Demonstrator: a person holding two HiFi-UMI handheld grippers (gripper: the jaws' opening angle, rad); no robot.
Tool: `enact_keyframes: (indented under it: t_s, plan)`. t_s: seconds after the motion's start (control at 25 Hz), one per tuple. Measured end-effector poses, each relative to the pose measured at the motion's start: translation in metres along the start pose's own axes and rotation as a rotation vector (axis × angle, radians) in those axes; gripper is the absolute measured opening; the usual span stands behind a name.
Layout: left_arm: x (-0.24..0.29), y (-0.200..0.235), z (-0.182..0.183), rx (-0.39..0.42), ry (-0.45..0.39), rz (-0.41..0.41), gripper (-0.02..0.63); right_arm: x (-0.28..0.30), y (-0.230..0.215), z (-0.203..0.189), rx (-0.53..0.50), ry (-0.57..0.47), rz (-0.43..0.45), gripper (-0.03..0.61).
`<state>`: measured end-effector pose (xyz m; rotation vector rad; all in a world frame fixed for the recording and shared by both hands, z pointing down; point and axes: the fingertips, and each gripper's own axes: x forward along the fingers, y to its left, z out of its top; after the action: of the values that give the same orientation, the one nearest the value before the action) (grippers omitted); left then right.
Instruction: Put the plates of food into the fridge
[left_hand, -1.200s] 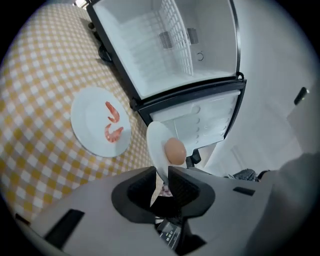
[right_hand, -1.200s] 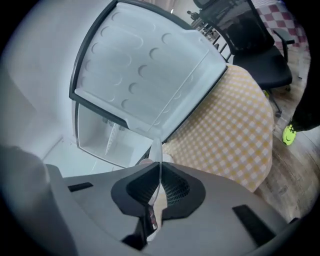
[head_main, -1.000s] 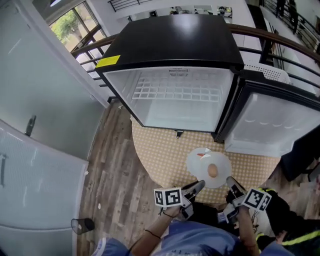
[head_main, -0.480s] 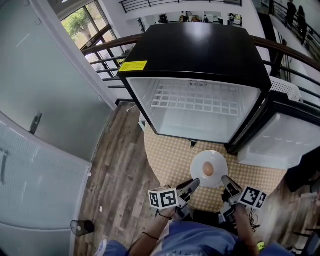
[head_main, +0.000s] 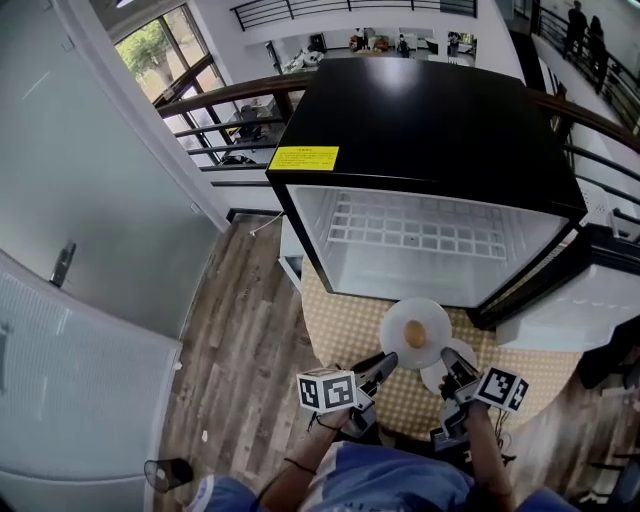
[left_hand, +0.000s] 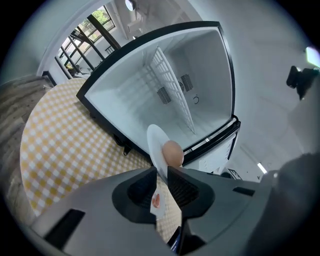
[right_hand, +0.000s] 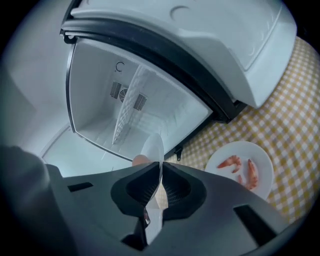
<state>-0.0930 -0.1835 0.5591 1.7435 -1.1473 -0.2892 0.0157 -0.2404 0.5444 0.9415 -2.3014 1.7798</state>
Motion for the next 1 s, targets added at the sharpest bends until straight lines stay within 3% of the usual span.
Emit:
enact_keyframes:
  t_s: [0.28, 0.64, 1.0]
  plan:
    - [-0.001, 0.042, 0.049, 0.007, -0.021, 0.025, 0.077, 0.063, 0.018, 0.012, -0.075, -0.021, -0.032, 0.026]
    - [0.032, 0.082, 0.1, 0.078, 0.002, 0.056, 0.077, 0.139, -0.005, 0.039, -0.088, -0.055, -0.114, 0.035]
    - [0.051, 0.11, 0.124, 0.11, 0.017, 0.132, 0.077, 0.182, -0.011, 0.061, -0.194, -0.04, -0.177, 0.04]
